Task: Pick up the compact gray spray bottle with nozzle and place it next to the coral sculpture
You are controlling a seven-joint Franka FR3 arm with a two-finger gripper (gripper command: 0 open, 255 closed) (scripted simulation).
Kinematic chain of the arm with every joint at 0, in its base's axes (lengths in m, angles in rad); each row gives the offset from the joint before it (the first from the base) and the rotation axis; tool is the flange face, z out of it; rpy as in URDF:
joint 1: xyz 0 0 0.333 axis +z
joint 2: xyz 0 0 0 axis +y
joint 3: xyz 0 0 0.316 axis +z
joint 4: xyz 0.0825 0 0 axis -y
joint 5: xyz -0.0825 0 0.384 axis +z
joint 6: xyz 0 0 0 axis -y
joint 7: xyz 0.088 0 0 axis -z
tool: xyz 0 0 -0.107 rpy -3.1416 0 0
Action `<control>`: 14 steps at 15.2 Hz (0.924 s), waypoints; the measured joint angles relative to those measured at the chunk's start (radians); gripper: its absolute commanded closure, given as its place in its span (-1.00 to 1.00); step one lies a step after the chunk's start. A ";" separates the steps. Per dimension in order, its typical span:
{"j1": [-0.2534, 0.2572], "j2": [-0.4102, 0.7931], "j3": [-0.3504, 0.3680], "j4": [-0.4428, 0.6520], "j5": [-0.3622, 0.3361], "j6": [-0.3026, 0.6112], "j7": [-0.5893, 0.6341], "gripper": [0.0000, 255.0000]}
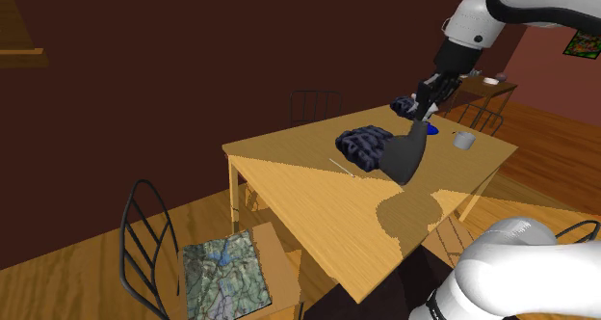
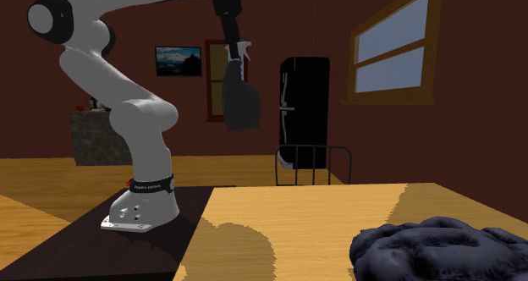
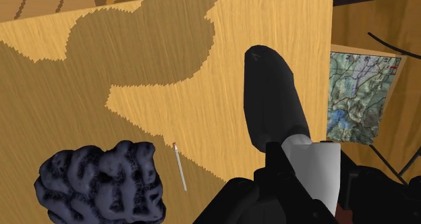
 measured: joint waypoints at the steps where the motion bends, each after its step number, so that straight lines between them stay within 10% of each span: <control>1: 0.000 0.008 0.000 0.017 0.000 -0.010 -0.001 1.00; 14: 0.000 0.101 -0.037 0.213 -0.017 -0.110 -0.045 1.00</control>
